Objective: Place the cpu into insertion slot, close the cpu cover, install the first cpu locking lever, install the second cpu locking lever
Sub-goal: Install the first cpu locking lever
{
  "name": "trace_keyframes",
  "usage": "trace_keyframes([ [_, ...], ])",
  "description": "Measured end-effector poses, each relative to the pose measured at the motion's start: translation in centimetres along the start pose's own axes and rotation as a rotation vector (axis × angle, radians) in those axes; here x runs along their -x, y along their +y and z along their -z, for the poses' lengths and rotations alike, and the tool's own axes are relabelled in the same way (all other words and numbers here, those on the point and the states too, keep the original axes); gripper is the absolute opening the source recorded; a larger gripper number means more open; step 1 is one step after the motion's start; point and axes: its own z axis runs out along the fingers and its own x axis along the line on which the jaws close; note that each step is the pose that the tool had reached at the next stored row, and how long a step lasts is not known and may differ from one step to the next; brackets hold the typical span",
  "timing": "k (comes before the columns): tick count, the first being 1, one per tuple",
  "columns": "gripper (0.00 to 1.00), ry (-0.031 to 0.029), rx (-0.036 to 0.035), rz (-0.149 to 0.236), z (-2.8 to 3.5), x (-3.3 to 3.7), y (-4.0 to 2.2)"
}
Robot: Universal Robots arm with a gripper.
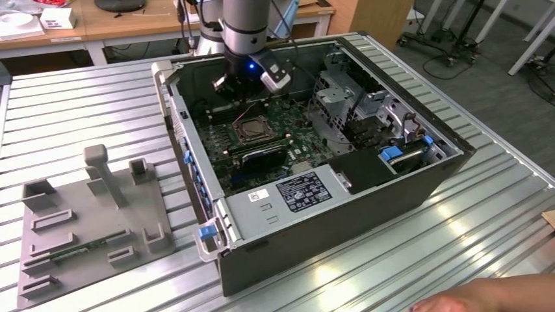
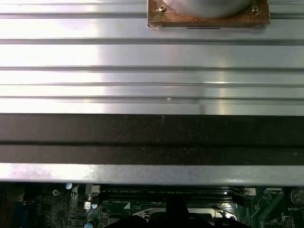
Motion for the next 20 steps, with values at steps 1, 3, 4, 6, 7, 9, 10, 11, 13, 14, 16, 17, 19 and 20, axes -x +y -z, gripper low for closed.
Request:
trace_keyframes([
  [1, 0.1, 0.0, 0.0, 0.0, 0.05, 0.0, 0.01],
  [3, 0.1, 0.0, 0.0, 0.0, 0.13, 0.02, 0.03],
  [4, 0.1, 0.0, 0.0002, 0.0, 0.13, 0.06, 0.03],
  [6, 0.1, 0.0001, -0.0001, 0.0, 0.13, 0.26, 0.02],
  [7, 0.1, 0.0001, 0.0, 0.0, 0.13, 0.33, 0.01],
  [9, 0.1, 0.0, 0.0001, 0.0, 0.13, 0.37, 0.0],
  [10, 0.1, 0.0, 0.0, 0.0, 0.12, 0.37, 0.0],
  [11, 0.1, 0.0, 0.0001, 0.0, 0.11, 0.37, 0.0],
  [13, 0.1, 0.0, 0.0002, 0.0, 0.06, 0.37, -0.03],
  [14, 0.1, 0.0001, 0.0002, 0.0, 0.03, 0.37, -0.05],
  [16, 0.1, 0.0001, 0.0002, 0.0, -0.02, 0.39, -0.07],
  [17, 0.1, 0.0, 0.0003, 0.0, -0.05, 0.4, -0.08],
  [19, 0.1, 0.0001, 0.0002, 0.0, -0.12, 0.45, -0.1],
  [20, 0.1, 0.0001, 0.0001, 0.0, -0.15, 0.49, -0.11],
])
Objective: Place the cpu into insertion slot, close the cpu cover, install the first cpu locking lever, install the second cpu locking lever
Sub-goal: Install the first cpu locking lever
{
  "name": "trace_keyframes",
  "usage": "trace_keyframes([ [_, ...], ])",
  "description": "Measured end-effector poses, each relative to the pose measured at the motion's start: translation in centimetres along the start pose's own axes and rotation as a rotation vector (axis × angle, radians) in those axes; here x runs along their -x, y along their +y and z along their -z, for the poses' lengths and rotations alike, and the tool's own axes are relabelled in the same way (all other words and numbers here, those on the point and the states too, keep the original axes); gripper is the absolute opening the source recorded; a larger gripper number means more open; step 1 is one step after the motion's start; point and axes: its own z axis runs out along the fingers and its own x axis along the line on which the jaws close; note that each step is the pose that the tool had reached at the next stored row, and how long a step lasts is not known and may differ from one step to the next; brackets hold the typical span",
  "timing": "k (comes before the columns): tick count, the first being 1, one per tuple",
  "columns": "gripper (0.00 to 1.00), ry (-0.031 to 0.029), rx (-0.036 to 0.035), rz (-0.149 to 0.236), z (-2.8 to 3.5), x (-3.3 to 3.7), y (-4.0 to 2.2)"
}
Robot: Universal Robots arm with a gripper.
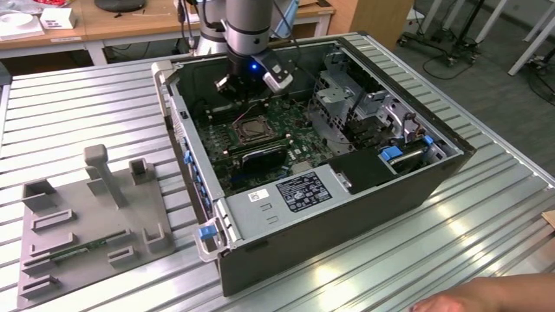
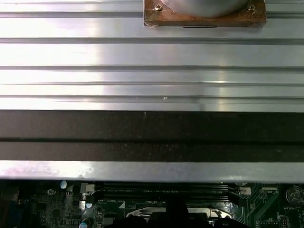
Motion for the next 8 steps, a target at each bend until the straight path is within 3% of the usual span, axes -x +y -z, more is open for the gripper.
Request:
trace_keyframes([
  [8, 0.1, 0.0, 0.0001, 0.0, -0.21, 0.1, -0.04],
])
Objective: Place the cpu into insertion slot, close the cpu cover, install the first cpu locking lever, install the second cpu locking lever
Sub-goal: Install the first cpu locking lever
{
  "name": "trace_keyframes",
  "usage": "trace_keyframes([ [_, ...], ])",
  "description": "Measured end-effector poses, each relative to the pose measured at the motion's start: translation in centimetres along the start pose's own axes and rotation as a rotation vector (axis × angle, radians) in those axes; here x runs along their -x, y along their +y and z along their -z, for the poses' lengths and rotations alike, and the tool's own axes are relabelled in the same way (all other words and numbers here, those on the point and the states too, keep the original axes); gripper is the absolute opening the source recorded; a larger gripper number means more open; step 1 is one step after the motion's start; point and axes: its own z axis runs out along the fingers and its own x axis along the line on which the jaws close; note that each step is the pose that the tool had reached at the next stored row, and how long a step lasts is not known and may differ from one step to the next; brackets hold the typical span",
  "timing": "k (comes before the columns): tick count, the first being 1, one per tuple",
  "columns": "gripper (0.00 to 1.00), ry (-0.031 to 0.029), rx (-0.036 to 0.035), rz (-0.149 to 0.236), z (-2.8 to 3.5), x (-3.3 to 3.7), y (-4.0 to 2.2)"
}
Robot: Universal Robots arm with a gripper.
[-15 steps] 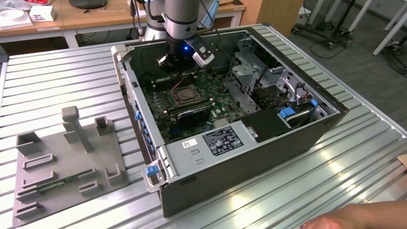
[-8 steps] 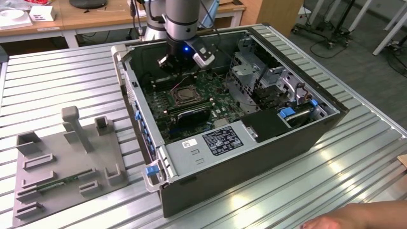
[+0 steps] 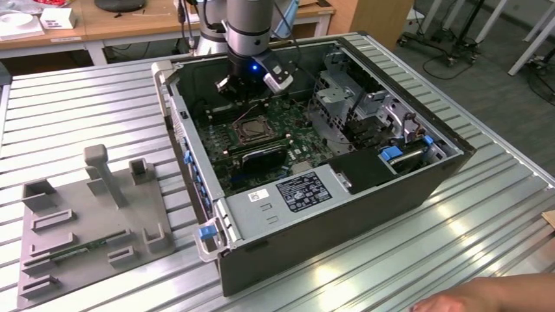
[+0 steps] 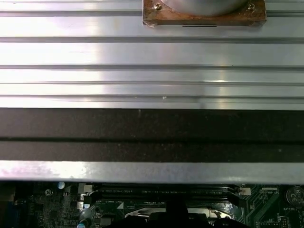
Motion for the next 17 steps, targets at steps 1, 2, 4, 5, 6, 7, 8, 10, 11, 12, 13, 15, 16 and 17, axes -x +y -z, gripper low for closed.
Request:
trace_keyframes([
  [1, 0.1, -0.0001, 0.0, 0.0, 0.0, 0.0, 0.0],
  [2, 0.1, 0.0, 0.0, 0.0, 0.0, 0.0, 0.0],
  [4, 0.1, -0.0002, 0.0003, 0.0, -0.03, 0.0, 0.0],
  [5, 0.1, -0.0003, 0.0005, 0.0, -0.07, 0.0, -0.01],
  [6, 0.1, -0.0002, 0.0003, 0.0, -0.12, 0.0, -0.01],
  [7, 0.1, -0.0001, 0.0001, 0.0, -0.16, -0.01, -0.03],
  [8, 0.1, -0.0001, 0.0001, 0.0, -0.22, -0.01, -0.04],
  [10, 0.1, -0.0001, 0.0001, 0.0, -0.33, -0.01, -0.06],
  [11, 0.1, -0.0001, 0.0001, 0.0, -0.39, -0.02, -0.07],
  [12, 0.1, 0.0, 0.0001, 0.0, -0.45, -0.02, -0.08],
  [13, 0.1, 0.0, 0.0, 0.0, -0.49, -0.02, -0.08],
  [15, 0.1, 0.0, 0.0, 0.0, -0.58, -0.01, -0.1],
  [16, 0.1, -0.0001, 0.0, 0.0, -0.62, -0.01, -0.11],
  [17, 0.1, -0.0001, 0.0001, 0.0, -0.66, -0.01, -0.11],
])
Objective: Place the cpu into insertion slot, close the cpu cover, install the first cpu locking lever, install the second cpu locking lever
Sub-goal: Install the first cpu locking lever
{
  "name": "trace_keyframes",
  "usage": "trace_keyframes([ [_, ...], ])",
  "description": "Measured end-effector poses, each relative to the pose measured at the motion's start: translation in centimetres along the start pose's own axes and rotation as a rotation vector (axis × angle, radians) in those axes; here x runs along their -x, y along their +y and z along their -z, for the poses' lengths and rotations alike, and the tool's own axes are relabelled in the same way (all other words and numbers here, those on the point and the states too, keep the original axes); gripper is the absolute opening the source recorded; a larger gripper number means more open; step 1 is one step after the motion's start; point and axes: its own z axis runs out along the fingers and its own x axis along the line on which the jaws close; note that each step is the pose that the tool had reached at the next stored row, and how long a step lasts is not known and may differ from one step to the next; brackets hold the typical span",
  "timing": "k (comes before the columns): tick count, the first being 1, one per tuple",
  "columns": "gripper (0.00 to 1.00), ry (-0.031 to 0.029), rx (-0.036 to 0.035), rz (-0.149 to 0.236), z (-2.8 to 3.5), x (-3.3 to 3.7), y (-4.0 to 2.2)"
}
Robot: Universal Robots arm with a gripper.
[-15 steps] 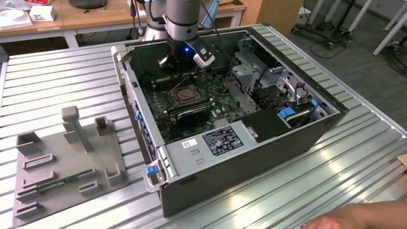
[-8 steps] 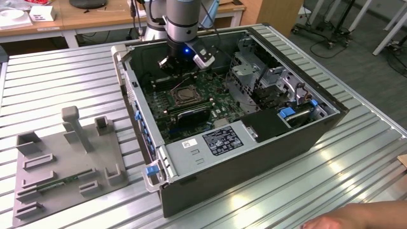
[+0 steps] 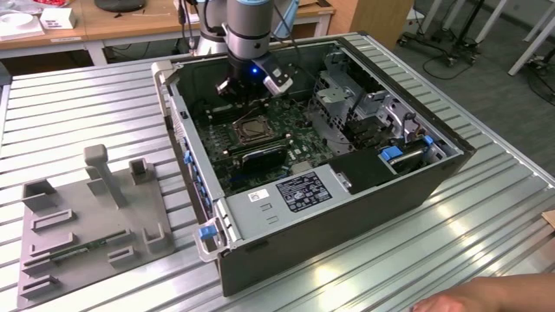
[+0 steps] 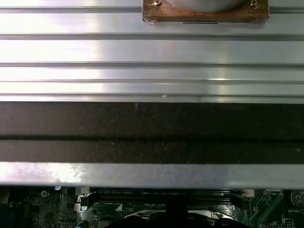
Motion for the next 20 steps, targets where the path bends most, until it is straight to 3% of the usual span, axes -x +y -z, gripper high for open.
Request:
trace_keyframes([
  [12, 0.1, 0.0001, -0.0001, 0.0, -0.37, 0.07, -0.06],
  [20, 0.1, 0.0001, 0.0, 0.0, -0.42, 0.46, -0.08],
])
